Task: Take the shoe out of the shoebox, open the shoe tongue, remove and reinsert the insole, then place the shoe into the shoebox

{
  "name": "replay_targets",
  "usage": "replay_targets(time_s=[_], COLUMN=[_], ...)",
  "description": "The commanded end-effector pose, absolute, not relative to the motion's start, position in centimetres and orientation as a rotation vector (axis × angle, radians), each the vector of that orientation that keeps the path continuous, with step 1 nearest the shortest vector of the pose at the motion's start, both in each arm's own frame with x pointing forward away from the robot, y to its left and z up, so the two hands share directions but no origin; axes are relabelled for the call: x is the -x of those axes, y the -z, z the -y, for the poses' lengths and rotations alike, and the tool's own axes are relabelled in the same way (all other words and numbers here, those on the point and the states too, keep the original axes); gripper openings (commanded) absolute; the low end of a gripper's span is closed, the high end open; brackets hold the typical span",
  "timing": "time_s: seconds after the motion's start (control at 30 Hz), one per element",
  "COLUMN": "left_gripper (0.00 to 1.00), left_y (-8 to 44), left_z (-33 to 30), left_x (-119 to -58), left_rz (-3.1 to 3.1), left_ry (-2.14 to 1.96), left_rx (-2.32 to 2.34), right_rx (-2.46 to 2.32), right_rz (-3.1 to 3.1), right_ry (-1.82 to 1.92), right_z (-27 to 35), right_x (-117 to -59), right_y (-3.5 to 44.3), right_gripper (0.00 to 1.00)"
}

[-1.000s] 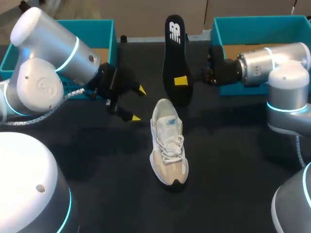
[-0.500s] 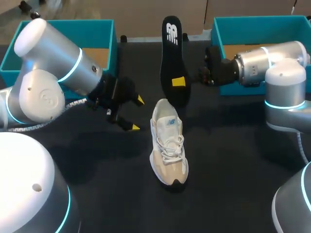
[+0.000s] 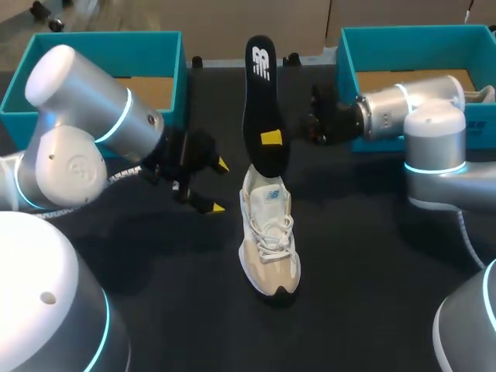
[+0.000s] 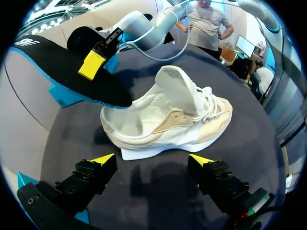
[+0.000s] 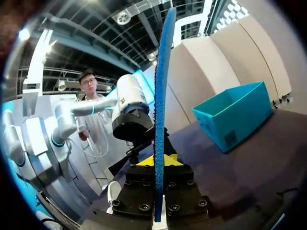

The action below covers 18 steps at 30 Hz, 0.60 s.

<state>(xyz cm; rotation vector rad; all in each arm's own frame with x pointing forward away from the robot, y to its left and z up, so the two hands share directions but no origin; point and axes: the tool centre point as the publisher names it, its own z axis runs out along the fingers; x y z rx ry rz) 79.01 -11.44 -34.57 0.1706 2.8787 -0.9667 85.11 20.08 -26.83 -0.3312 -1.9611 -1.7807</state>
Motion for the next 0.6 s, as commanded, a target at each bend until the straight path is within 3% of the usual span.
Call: replay_targets(time_s=[0.03,0.6], left_gripper=[1.00,1.00], left_y=[35.0,35.3], left_z=[11.8,13.2], left_x=[-79.1,-79.9], left_rz=[-2.872,-2.838], left_ry=[0.968,0.991], left_rx=[-0.160,-0.137], right_rx=[0.326,0.352], right_rz=[1.943,1.894], right_ry=[1.781,1.791], right_z=[-21.1,-21.8], right_x=[-85.1,-83.5], right_y=[27.5,28.7], right_gripper=[0.00,0.00])
